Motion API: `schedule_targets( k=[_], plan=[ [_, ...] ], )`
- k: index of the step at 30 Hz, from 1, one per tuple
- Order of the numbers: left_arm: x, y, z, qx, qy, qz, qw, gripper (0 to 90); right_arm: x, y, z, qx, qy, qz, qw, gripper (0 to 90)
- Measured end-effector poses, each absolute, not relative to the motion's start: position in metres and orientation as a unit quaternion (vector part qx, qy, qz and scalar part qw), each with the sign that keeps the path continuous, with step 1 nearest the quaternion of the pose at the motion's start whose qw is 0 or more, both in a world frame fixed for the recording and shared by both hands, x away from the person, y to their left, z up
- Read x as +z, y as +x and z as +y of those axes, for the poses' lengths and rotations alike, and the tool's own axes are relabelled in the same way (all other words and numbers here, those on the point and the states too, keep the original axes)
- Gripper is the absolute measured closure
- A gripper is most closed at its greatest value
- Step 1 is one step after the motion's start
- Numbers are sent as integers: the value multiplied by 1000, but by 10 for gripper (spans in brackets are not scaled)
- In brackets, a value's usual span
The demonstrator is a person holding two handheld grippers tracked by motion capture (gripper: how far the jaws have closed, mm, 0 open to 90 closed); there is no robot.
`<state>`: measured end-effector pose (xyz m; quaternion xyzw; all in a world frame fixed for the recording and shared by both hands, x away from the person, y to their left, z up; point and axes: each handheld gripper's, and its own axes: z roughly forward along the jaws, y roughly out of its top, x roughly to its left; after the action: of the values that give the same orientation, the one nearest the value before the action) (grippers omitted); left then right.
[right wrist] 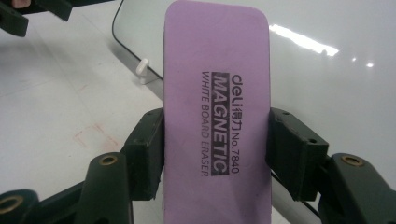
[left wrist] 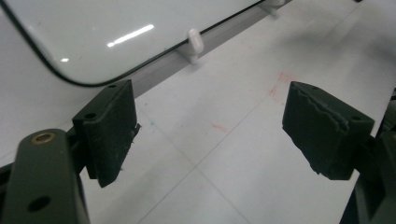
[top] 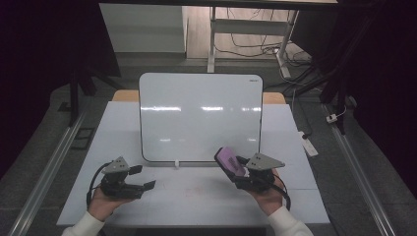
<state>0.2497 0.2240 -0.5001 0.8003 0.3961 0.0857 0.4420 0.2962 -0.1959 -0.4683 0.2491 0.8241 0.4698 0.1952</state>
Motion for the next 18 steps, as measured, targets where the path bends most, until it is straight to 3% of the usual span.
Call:
schedule_targets(
  k=[18],
  plan=[
    [-472, 279, 174, 76, 828, 313, 458, 184, -474, 297, -181, 459, 226, 842, 169, 405]
  ],
)
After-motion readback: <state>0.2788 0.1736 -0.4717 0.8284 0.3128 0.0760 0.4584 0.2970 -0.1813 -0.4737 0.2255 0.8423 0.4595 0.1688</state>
